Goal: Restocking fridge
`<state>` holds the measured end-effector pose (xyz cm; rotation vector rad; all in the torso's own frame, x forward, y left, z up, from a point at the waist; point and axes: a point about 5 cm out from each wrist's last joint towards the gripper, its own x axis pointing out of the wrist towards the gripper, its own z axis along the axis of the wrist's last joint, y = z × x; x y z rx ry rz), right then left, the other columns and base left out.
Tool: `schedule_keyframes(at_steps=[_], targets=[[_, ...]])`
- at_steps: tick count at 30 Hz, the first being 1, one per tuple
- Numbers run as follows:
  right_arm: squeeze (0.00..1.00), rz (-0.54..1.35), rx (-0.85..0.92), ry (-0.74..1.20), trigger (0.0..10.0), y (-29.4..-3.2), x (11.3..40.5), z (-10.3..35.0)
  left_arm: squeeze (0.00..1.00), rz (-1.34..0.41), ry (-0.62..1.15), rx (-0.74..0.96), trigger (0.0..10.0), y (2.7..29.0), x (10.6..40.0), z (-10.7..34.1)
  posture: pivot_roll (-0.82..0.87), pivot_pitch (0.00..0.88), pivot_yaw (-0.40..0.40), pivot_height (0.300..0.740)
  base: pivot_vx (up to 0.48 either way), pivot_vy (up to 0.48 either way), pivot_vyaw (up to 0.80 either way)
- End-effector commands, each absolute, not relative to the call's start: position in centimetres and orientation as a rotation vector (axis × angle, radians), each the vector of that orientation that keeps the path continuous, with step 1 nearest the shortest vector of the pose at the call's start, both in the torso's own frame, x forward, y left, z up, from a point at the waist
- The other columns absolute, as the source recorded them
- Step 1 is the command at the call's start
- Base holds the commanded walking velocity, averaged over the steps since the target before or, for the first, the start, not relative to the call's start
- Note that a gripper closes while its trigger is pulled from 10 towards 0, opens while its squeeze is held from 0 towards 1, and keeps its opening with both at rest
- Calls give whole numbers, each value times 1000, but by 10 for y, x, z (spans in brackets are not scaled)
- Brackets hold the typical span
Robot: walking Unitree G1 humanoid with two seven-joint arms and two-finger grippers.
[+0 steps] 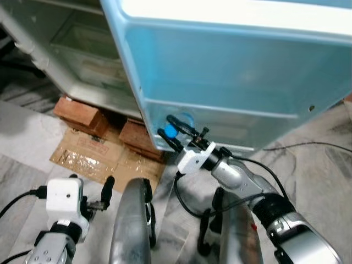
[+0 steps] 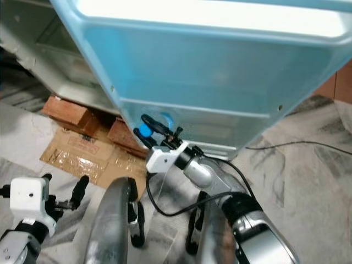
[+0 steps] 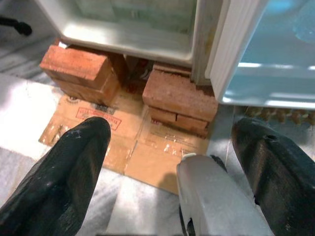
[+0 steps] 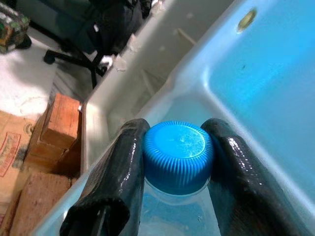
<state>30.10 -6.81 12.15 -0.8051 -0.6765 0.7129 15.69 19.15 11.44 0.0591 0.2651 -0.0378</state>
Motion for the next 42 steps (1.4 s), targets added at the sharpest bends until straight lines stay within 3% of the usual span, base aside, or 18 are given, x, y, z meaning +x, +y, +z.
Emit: schedule_keyframes(at_steps=[1, 7, 12, 19, 20, 21, 33, 42], targets=[[0, 688, -819, -666, 10000, -72, 302, 117, 0, -41, 296, 61, 10000, 189, 153, 111, 264, 388, 43, 613, 0, 0, 0], [0, 657, -778, -612, 10000, -63, 301, 103, 0, -43, 298, 54, 10000, 186, 154, 112, 269, 388, 40, 613, 0, 0, 0], [0, 652, -697, -445, 10000, -45, 297, 78, 0, -40, 297, 62, 10000, 185, 154, 112, 281, 393, 41, 613, 0, 0, 0], [0, 648, -596, -272, 10000, -41, 301, 65, 0, -39, 299, 66, 10000, 183, 155, 111, 272, 390, 29, 613, 0, 0, 0], [608, 652, -582, -248, 10000, -41, 301, 64, 0, -39, 298, 66, 10000, 183, 156, 110, 270, 389, 28, 613, 0, 0, 0], [1000, 649, -580, -236, 10000, -42, 302, 63, 0, -40, 297, 66, 10000, 182, 156, 110, 270, 389, 27, 613, 0, 0, 0], [1000, 609, -536, -231, 10000, -51, 314, 74, 0, -33, 288, 69, 10000, 181, 165, 107, 246, 363, 18, 613, 0, 0, 0], [1000, 556, -356, -239, 10000, -68, 322, 90, 0, -31, 280, 82, 10000, 182, 177, 102, 210, 327, 15, 613, 0, 0, 0]])
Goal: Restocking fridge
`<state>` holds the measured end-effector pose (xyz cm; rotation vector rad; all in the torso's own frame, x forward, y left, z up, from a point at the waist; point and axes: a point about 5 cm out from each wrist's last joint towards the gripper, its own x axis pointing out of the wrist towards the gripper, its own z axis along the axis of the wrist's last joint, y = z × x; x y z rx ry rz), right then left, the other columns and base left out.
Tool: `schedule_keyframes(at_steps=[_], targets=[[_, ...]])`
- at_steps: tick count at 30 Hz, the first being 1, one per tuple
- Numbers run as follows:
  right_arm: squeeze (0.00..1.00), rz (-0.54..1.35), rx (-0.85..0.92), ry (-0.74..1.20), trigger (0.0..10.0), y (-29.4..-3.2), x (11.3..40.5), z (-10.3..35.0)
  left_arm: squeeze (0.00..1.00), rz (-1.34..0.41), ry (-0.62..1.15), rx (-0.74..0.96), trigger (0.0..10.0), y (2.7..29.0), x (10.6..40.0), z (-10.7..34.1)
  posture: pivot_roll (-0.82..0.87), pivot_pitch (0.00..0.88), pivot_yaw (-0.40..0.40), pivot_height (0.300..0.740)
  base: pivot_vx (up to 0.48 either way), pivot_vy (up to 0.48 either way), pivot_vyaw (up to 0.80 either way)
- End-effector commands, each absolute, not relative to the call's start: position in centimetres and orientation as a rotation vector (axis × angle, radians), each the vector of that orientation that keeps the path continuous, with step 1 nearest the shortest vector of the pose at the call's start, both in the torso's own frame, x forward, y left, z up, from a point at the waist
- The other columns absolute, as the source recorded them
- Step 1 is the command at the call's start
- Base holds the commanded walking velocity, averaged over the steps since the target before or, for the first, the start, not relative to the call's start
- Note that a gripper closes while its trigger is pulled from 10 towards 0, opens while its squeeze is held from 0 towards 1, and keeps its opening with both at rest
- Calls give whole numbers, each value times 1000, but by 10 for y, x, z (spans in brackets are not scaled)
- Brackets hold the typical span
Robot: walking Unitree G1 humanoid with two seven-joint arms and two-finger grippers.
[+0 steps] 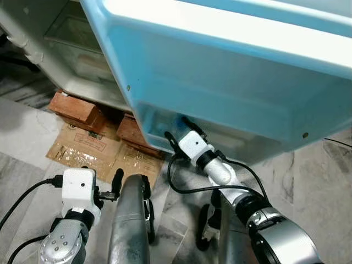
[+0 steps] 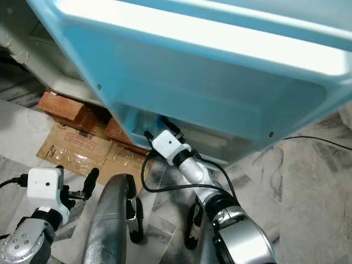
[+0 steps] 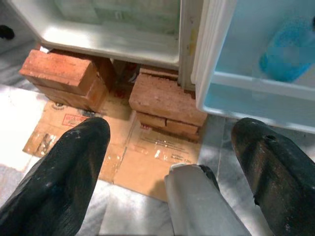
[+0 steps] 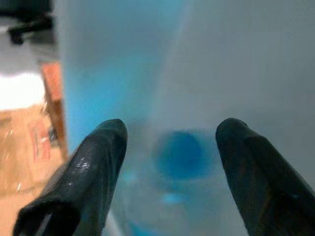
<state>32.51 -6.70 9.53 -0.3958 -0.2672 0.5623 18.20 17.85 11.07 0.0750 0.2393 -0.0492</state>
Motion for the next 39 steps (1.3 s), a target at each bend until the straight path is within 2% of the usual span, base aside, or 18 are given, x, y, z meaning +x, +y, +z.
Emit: schedule_keyframes(at_steps=[1, 9, 14, 21, 22, 25, 26, 27, 31, 39], targets=[[1000, 552, -319, -241, 10000, -72, 322, 93, 0, -29, 275, 84, 10000, 182, 180, 102, 204, 321, 15, 613, 0, 0, 0], [1000, 517, -302, -259, 10000, -105, 311, 95, 0, -37, 253, 86, 10000, 180, 194, 97, 152, 260, 15, 613, 0, 0, 0], [1000, 461, -261, -205, 10000, -134, 281, 85, 0, -12, 243, 75, 10000, 177, 213, 92, 95, 205, 19, 613, 0, 0, 0], [1000, 397, -160, -74, 10000, -150, 251, 73, 0, -38, 249, 64, 10000, 167, 228, 82, 49, 144, 21, 613, 0, 0, 0], [1000, 365, -122, -37, 10000, -156, 242, 71, 0, -40, 250, 57, 10000, 165, 232, 79, 34, 110, 21, 613, 0, 0, 0], [1000, 310, -78, -3, 10000, -162, 235, 71, 0, -52, 228, 41, 10000, 163, 237, 79, 20, 87, 24, 613, 0, 0, 0], [129, 278, -95, -13, 10000, -167, 234, 74, 0, -53, 219, 32, 10000, 163, 240, 79, 8, 67, 26, 613, 0, 0, 0], [0, 268, -86, -26, 10000, -168, 234, 77, 0, -53, 217, 29, 10000, 163, 241, 79, 8, 67, 26, 613, 0, 0, 0], [0, 225, -51, -62, 10000, -169, 237, 88, 0, -70, 214, 17, 10000, 160, 246, 75, -14, 32, 34, 613, 0, 0, 0], [0, 206, -24, -66, 10000, -165, 241, 96, 0, -86, 191, 13, 10000, 153, 258, 73, -29, 4, 43, 668, 0, 0, 0]])
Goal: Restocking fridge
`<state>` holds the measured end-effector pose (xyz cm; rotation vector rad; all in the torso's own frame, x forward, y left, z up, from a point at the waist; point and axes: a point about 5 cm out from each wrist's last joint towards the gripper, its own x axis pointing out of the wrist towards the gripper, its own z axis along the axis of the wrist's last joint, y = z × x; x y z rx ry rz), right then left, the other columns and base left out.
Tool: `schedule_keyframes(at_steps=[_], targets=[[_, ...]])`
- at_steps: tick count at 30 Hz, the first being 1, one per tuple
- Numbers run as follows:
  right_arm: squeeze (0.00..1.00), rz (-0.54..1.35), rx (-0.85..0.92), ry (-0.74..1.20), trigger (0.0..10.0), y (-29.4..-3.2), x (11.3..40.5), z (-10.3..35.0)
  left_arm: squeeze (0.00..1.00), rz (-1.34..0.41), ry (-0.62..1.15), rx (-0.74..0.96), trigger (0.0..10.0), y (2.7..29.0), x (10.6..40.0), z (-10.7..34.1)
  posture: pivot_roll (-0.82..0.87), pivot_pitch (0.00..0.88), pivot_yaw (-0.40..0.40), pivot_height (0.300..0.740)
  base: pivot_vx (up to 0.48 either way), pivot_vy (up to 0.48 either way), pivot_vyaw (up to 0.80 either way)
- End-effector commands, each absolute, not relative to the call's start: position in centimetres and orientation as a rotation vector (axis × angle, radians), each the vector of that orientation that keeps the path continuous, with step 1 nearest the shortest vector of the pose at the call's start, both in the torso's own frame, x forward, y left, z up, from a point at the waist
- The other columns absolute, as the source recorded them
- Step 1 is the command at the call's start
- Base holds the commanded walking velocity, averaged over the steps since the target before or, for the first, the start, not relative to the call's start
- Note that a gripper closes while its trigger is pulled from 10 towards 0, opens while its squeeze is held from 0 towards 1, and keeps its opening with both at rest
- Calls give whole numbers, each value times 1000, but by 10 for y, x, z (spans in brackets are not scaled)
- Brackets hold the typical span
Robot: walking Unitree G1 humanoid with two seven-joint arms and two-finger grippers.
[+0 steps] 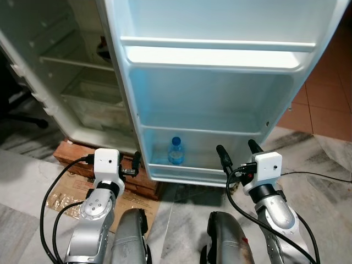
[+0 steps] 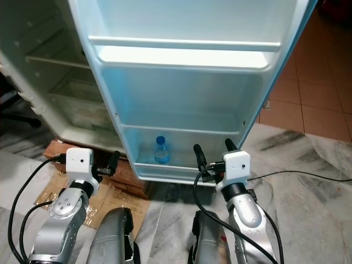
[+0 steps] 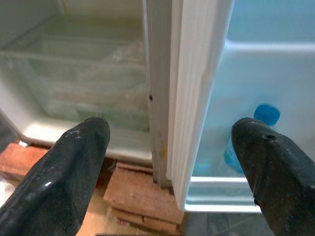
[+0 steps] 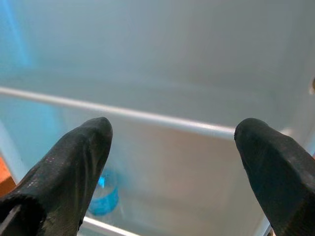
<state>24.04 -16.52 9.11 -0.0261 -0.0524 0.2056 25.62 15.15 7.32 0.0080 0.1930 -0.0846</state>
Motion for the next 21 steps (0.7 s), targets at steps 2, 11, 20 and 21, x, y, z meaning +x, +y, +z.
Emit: schedule_keyframes(at_steps=[2, 11, 20, 21], targets=[[0, 202, -31, -64, 10000, -166, 242, 96, 0, -84, 189, 15, 10000, 153, 259, 72, -30, 2, 43, 681, 0, 0, 0], [0, 191, -38, -54, 10000, -170, 244, 97, 0, -74, 197, 14, 10000, 151, 260, 68, -36, 0, 43, 740, 0, 0, 0], [0, 189, -42, -43, 10000, -170, 245, 96, 0, -75, 196, -4, 10000, 149, 261, 67, -40, 4, 41, 740, 0, 0, 0], [0, 191, -43, -33, 10000, -170, 245, 95, 0, -77, 195, -9, 10000, 148, 261, 67, -41, 5, 42, 740, 0, 0, 0]])
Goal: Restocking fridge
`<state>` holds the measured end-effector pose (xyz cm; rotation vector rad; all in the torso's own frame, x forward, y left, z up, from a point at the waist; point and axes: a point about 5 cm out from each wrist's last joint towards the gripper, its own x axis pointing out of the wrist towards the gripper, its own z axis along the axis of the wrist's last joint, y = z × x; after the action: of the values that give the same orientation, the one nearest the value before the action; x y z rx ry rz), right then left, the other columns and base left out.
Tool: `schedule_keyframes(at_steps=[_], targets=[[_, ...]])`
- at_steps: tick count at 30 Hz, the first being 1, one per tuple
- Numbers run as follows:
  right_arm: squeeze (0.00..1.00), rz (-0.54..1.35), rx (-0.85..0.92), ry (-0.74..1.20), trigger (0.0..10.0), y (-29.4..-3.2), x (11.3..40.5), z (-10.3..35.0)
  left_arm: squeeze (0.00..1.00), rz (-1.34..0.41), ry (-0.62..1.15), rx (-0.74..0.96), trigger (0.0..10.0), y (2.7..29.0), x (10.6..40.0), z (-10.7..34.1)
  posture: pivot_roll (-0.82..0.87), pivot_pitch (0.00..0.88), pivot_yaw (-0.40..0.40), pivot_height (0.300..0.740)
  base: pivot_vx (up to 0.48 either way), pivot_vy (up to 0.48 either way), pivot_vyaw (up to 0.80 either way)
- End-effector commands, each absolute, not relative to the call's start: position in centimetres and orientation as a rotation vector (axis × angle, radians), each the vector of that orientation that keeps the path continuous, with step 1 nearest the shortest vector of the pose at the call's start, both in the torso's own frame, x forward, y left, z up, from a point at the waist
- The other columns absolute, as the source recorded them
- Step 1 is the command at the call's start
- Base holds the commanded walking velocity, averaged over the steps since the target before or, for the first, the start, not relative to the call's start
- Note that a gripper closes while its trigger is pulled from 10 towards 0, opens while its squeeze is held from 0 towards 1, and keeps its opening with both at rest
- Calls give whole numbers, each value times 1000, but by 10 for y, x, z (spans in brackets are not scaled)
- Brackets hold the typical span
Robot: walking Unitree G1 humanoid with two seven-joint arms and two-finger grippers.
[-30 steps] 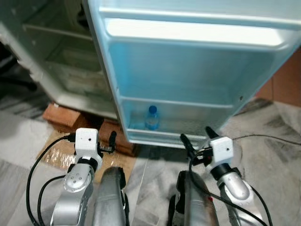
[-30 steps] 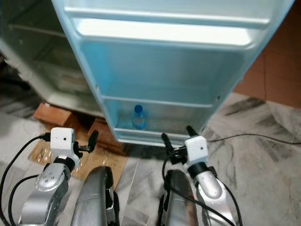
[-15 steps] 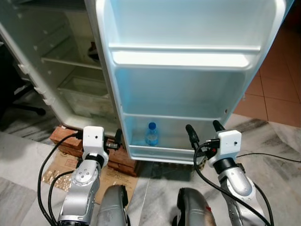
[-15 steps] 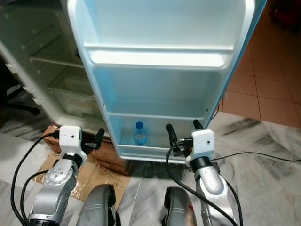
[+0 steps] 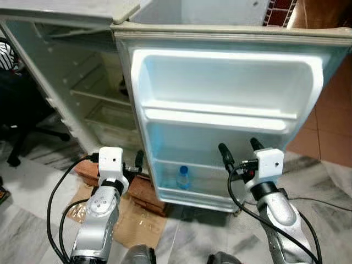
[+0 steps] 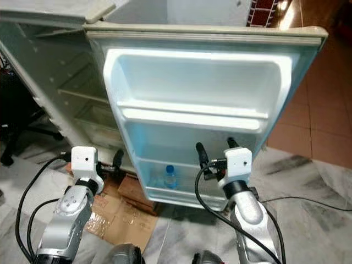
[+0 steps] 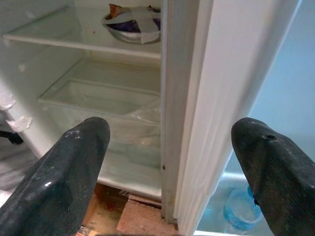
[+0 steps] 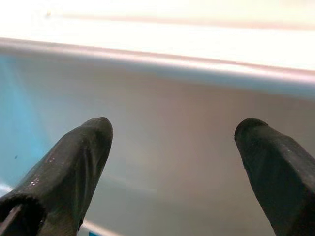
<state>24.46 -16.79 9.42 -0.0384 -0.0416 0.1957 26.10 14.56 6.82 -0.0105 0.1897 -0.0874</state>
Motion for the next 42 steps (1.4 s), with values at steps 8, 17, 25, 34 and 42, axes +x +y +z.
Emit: schedule_keyframes(at_steps=[8, 17, 25, 34, 42], targets=[[0, 195, -52, -20, 10000, -168, 251, 92, 0, -111, 184, -11, 10000, 144, 265, 69, -32, 15, 43, 740, 0, 280, 0], [0, 201, -55, 54, 10000, -168, 247, 78, 0, -152, 192, -1, 10000, 139, 261, 68, -25, 19, 43, 740, 0, 480, 0], [0, 153, -85, 111, 10000, -176, 250, 70, 0, -156, 164, 10, 10000, 139, 263, 71, -24, 20, 47, 740, 0, 254, 0], [0, 158, -114, -72, 10000, -169, 266, 104, 0, -153, 171, 23, 10000, 139, 262, 70, -21, 26, 50, 740, 0, 0, 0], [0, 155, -196, -254, 10000, -174, 298, 149, 0, -133, 184, 36, 10000, 142, 261, 67, -2, 26, 39, 740, 0, 0, 0]])
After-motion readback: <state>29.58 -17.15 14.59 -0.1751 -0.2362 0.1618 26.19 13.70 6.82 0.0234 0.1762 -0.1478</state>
